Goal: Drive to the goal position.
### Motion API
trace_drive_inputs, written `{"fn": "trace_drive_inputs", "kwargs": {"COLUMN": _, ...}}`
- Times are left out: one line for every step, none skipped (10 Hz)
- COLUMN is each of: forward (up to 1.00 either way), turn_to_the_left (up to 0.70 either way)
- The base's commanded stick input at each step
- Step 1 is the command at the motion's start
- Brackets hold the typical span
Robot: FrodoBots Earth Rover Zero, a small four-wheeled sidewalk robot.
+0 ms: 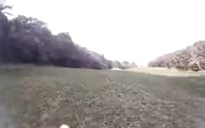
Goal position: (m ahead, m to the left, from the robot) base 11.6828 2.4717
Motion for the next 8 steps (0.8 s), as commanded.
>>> {"fn": "trace_drive_inputs", "kwargs": {"forward": 0.85, "turn_to_the_left": 0.0}}
{"fn": "trace_drive_inputs", "kwargs": {"forward": 0.85, "turn_to_the_left": 0.0}}
{"fn": "trace_drive_inputs", "kwargs": {"forward": 0.85, "turn_to_the_left": 0.0}}
{"fn": "trace_drive_inputs", "kwargs": {"forward": 0.85, "turn_to_the_left": 0.0}}
{"fn": "trace_drive_inputs", "kwargs": {"forward": 0.85, "turn_to_the_left": 0.0}}
{"fn": "trace_drive_inputs", "kwargs": {"forward": 0.85, "turn_to_the_left": 0.0}}
{"fn": "trace_drive_inputs", "kwargs": {"forward": 0.85, "turn_to_the_left": 0.0}}
{"fn": "trace_drive_inputs", "kwargs": {"forward": 0.85, "turn_to_the_left": 0.0}}
